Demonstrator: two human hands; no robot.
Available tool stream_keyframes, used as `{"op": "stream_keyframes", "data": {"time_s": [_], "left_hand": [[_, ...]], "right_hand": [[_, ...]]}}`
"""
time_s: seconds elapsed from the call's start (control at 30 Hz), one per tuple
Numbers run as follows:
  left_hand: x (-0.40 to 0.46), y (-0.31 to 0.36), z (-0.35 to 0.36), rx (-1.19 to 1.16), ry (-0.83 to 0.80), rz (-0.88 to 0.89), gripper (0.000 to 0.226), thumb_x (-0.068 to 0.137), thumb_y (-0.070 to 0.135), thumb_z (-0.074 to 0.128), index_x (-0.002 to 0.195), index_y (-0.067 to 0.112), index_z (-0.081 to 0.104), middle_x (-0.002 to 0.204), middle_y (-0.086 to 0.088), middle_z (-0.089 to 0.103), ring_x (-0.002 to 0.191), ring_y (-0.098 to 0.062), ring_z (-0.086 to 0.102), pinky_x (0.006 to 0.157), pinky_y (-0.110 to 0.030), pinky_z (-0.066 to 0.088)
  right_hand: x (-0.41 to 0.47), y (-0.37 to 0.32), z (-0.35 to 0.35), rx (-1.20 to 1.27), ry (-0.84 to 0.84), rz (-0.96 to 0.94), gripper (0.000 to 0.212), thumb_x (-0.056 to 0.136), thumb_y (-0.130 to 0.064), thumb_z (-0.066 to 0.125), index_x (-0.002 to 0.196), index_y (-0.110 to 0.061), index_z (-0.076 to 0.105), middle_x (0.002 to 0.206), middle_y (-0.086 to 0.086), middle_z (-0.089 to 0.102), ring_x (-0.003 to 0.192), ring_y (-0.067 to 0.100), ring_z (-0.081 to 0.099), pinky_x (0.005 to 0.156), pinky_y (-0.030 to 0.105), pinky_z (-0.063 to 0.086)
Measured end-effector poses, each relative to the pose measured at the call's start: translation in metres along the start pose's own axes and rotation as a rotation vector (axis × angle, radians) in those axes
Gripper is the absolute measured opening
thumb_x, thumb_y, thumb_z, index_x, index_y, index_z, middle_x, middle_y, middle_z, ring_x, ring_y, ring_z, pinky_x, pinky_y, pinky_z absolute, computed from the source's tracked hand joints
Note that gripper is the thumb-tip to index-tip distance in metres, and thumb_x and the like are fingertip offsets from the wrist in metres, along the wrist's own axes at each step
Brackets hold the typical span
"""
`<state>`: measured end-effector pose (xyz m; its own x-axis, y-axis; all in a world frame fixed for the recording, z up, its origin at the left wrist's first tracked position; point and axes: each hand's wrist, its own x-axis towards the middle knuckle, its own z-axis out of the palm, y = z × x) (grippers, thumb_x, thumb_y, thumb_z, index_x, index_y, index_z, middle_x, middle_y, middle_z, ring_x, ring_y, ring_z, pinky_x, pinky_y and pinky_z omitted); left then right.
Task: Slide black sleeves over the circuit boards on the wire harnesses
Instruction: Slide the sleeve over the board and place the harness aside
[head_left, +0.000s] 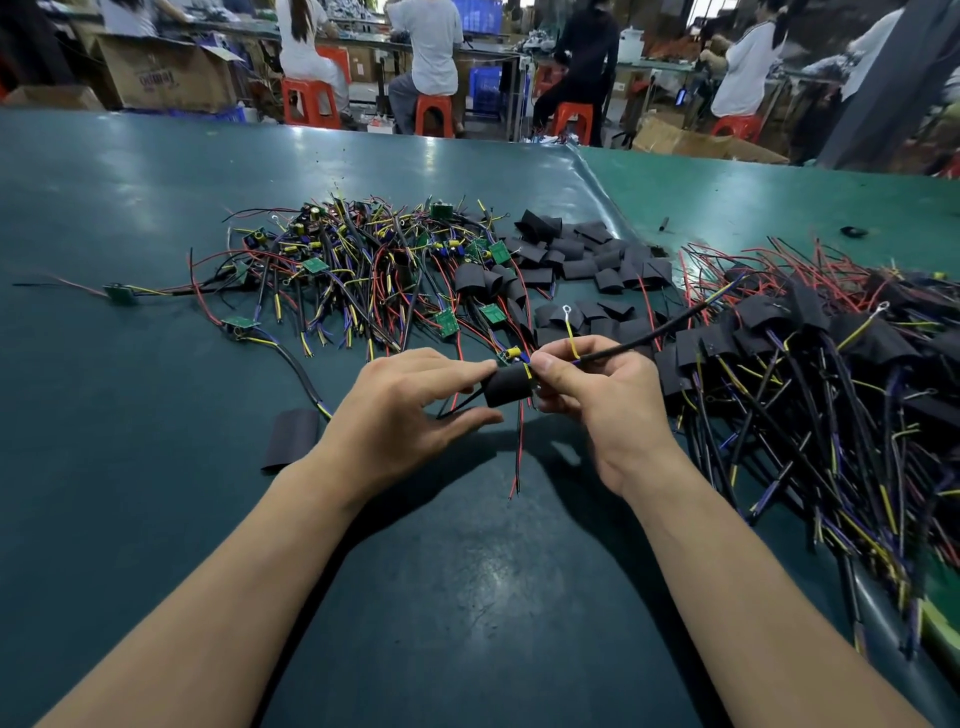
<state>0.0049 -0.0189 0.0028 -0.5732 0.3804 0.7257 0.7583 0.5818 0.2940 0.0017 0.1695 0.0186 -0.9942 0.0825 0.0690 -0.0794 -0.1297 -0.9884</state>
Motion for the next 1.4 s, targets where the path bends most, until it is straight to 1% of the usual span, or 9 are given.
{"op": "stream_keyframes", "data": {"time_s": [0.17, 0.33, 0.53, 0.77, 0.83, 0.9, 1.03, 1.2, 1.4], "left_hand": [[-0.0019, -0.0016, 0.0022, 0.015, 0.042, 0.022, 0.040, 0.072, 0.017, 0.085, 0.105, -0.002, 0.074, 0.092, -0.010, 0.075, 0.073, -0.025, 0.069, 0.065, -0.039, 0.057], [-0.0032, -0.0003, 0.0056, 0.053, 0.077, 0.033, 0.039, 0.074, 0.019, 0.081, 0.105, -0.002, 0.074, 0.094, -0.009, 0.075, 0.073, -0.026, 0.068, 0.066, -0.038, 0.058], [-0.0023, -0.0009, 0.0067, 0.063, 0.106, 0.048, 0.036, 0.073, 0.015, 0.080, 0.103, -0.004, 0.074, 0.094, -0.010, 0.075, 0.072, -0.026, 0.069, 0.065, -0.037, 0.058], [-0.0018, -0.0024, 0.0045, 0.040, 0.102, 0.036, 0.035, 0.076, 0.006, 0.078, 0.109, -0.007, 0.071, 0.095, -0.012, 0.075, 0.073, -0.029, 0.068, 0.066, -0.040, 0.058], [-0.0020, -0.0017, 0.0040, 0.039, 0.097, 0.050, 0.035, 0.075, 0.006, 0.079, 0.107, -0.006, 0.072, 0.093, -0.011, 0.075, 0.072, -0.028, 0.068, 0.064, -0.038, 0.057], [-0.0029, 0.0006, 0.0053, 0.049, 0.066, 0.070, 0.039, 0.074, 0.012, 0.080, 0.107, -0.006, 0.072, 0.093, -0.010, 0.075, 0.071, -0.027, 0.067, 0.063, -0.037, 0.057], [0.0006, 0.0015, 0.0059, 0.026, 0.046, 0.060, 0.043, 0.077, 0.015, 0.077, 0.113, -0.006, 0.069, 0.097, -0.010, 0.075, 0.074, -0.028, 0.067, 0.067, -0.041, 0.057], [0.0020, 0.0023, 0.0052, 0.023, 0.037, 0.091, 0.040, 0.080, 0.015, 0.074, 0.113, -0.005, 0.069, 0.085, -0.001, 0.076, 0.070, -0.026, 0.065, 0.065, -0.038, 0.057], [0.0037, 0.0035, 0.0053, 0.055, 0.032, 0.124, 0.045, 0.076, 0.019, 0.078, 0.113, -0.005, 0.069, 0.076, -0.003, 0.073, 0.062, -0.026, 0.062, 0.061, -0.038, 0.056]], "right_hand": [[-0.0013, 0.0004, 0.0001, 0.015, -0.004, -0.012, 0.017, 0.082, 0.000, 0.073, 0.073, -0.013, 0.067, 0.064, 0.000, 0.069, 0.057, 0.010, 0.063, 0.057, 0.022, 0.054], [-0.0022, 0.0032, 0.0024, -0.056, 0.021, -0.078, 0.014, 0.080, -0.001, 0.076, 0.074, -0.012, 0.070, 0.067, 0.003, 0.071, 0.059, 0.012, 0.063, 0.059, 0.021, 0.053], [-0.0024, 0.0022, 0.0009, -0.054, 0.001, -0.080, 0.011, 0.080, -0.002, 0.077, 0.075, -0.011, 0.072, 0.070, 0.004, 0.073, 0.063, 0.013, 0.066, 0.060, 0.020, 0.053], [-0.0055, -0.0039, 0.0026, 0.095, -0.057, -0.011, 0.015, 0.076, -0.003, 0.076, 0.068, -0.015, 0.078, 0.069, 0.005, 0.073, 0.061, 0.014, 0.069, 0.059, 0.020, 0.054], [-0.0066, -0.0029, 0.0033, 0.074, -0.043, -0.023, 0.015, 0.076, -0.002, 0.077, 0.068, -0.015, 0.078, 0.068, 0.005, 0.073, 0.062, 0.014, 0.069, 0.060, 0.019, 0.054], [-0.0071, -0.0011, 0.0054, 0.021, -0.007, -0.048, 0.013, 0.077, 0.000, 0.077, 0.072, -0.013, 0.077, 0.068, 0.005, 0.073, 0.063, 0.013, 0.069, 0.061, 0.019, 0.054], [-0.0058, -0.0030, 0.0066, -0.002, 0.057, -0.087, 0.009, 0.077, -0.002, 0.079, 0.075, -0.011, 0.077, 0.067, 0.004, 0.074, 0.062, 0.011, 0.067, 0.058, 0.018, 0.053], [-0.0070, -0.0041, 0.0049, -0.001, -0.006, -0.062, 0.012, 0.076, -0.004, 0.079, 0.072, -0.015, 0.077, 0.069, 0.006, 0.074, 0.064, 0.015, 0.069, 0.060, 0.021, 0.055], [-0.0071, 0.0001, 0.0032, 0.046, -0.083, -0.020, 0.006, 0.074, -0.009, 0.079, 0.075, -0.013, 0.077, 0.067, 0.005, 0.072, 0.056, 0.013, 0.064, 0.054, 0.020, 0.050]]}}
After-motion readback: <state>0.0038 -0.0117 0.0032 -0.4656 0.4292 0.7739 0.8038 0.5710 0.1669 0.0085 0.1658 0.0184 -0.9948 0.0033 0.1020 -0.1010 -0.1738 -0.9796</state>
